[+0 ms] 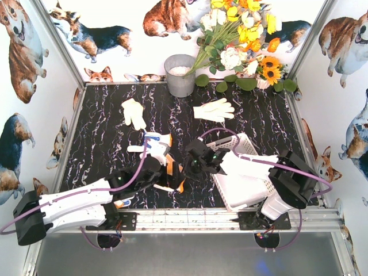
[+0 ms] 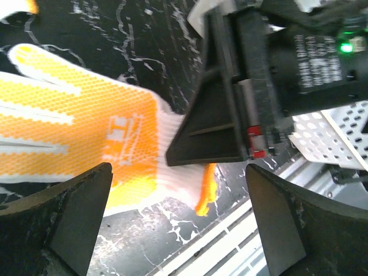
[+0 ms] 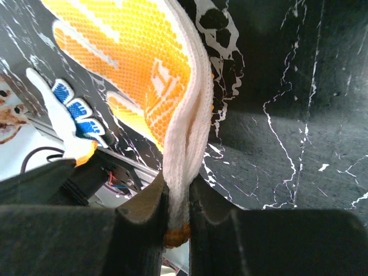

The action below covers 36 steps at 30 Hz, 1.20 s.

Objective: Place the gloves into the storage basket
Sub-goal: Pick up the glove from the center of the board.

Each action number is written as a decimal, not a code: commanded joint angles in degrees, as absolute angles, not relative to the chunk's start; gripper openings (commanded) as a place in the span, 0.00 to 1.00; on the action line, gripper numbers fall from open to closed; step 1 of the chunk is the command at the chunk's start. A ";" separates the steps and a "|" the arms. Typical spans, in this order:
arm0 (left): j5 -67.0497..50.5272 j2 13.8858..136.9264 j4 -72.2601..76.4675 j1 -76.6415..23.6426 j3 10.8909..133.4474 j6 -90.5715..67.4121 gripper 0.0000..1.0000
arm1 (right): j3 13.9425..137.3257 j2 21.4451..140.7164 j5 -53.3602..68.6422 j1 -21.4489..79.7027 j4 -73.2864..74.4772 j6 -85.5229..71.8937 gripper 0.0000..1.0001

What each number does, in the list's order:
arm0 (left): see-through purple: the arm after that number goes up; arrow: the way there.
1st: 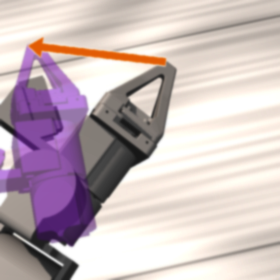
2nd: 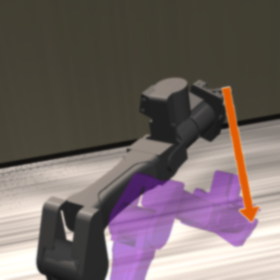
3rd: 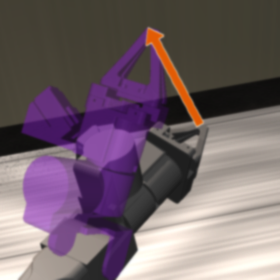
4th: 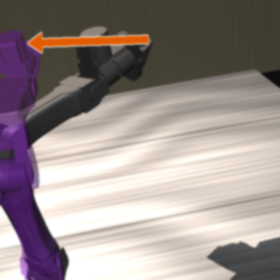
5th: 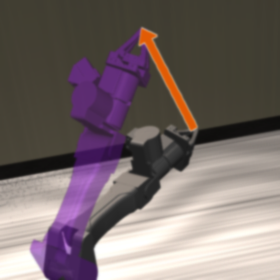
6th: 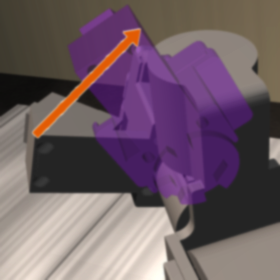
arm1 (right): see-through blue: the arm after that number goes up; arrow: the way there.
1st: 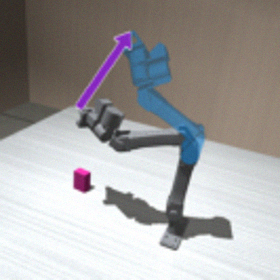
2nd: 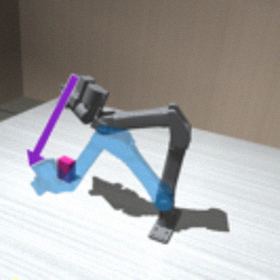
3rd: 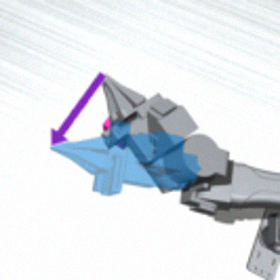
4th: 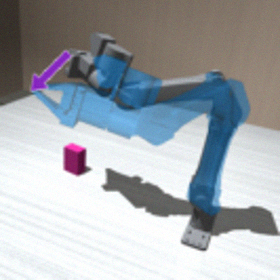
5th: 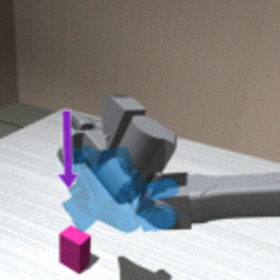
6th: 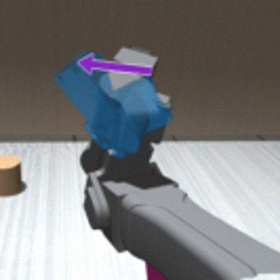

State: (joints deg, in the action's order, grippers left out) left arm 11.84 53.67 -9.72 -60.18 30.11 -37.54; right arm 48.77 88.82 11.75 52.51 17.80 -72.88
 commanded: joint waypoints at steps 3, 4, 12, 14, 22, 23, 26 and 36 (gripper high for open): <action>11.90 52.53 -13.69 -54.01 31.76 -39.34 0.95 | 53.53 84.96 13.10 49.47 21.24 -68.95 0.00; 11.46 52.69 -13.52 -52.98 31.93 -39.80 0.95 | 53.99 84.72 13.36 49.02 21.99 -68.53 0.00; 7.66 57.46 -7.54 -45.72 32.80 -41.45 0.96 | 56.33 82.10 14.58 44.28 23.59 -68.43 0.00; 7.35 59.51 -6.20 -44.27 33.79 -41.78 0.96 | 57.03 82.16 14.79 43.16 24.24 -67.92 0.00; 5.58 66.59 0.04 -42.32 38.04 -38.98 0.97 | 59.31 81.74 16.10 36.92 24.96 -68.87 0.00; 5.91 67.20 -0.40 -42.32 38.74 -38.03 0.97 | 60.07 81.74 15.83 35.99 25.42 -68.58 0.00; 6.44 68.79 -2.04 -42.28 41.14 -35.16 0.97 | 62.22 82.32 15.99 32.72 26.55 -68.52 0.00; 5.25 69.88 -0.83 -42.30 42.15 -34.16 0.98 | 64.17 80.58 15.51 24.93 27.89 -68.67 0.00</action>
